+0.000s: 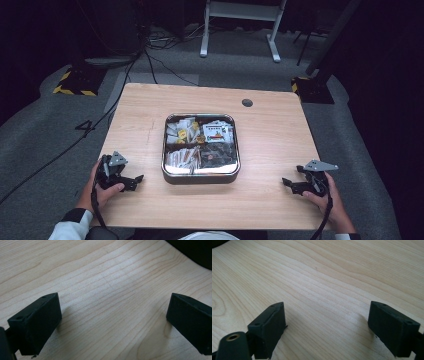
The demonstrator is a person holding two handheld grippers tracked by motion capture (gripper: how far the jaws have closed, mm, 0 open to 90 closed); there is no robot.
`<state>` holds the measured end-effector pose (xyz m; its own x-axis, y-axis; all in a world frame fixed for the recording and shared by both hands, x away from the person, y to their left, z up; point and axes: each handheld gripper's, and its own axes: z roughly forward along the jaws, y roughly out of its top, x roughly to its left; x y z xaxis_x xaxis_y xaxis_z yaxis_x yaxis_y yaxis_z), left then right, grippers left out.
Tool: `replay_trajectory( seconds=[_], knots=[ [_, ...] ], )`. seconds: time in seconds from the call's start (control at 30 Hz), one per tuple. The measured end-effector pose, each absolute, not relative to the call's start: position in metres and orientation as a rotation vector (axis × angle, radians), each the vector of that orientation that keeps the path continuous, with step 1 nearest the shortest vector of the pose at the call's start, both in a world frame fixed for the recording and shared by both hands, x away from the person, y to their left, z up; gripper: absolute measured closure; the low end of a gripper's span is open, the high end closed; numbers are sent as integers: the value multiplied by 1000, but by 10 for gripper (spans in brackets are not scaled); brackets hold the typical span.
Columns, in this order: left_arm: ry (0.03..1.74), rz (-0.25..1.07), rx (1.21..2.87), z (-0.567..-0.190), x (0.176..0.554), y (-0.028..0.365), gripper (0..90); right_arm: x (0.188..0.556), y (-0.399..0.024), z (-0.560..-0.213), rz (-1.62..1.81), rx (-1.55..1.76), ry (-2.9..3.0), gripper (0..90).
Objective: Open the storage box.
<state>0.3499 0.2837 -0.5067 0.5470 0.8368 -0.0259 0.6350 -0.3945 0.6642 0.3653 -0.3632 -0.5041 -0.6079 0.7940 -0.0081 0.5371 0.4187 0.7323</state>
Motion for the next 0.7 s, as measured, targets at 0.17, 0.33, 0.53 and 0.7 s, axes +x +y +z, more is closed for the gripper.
replay_trajectory(
  seconds=[0.17, 0.33, 0.53, 0.7],
  knots=[
    [1172, 418, 2160, -507, 350, 284, 3, 366, -361, -504, 997, 1178, 2295, 149],
    [1155, 412, 2168, -507, 349, 287, 4, 365, -362, -504, 1000, 1165, 2306, 149],
    [1151, 406, 2174, -506, 349, 287, 4, 368, -362, -503, 991, 1168, 2318, 186],
    [1146, 410, 2178, -506, 349, 288, 4, 373, -359, -500, 1047, 1182, 2298, 200]
  ],
)
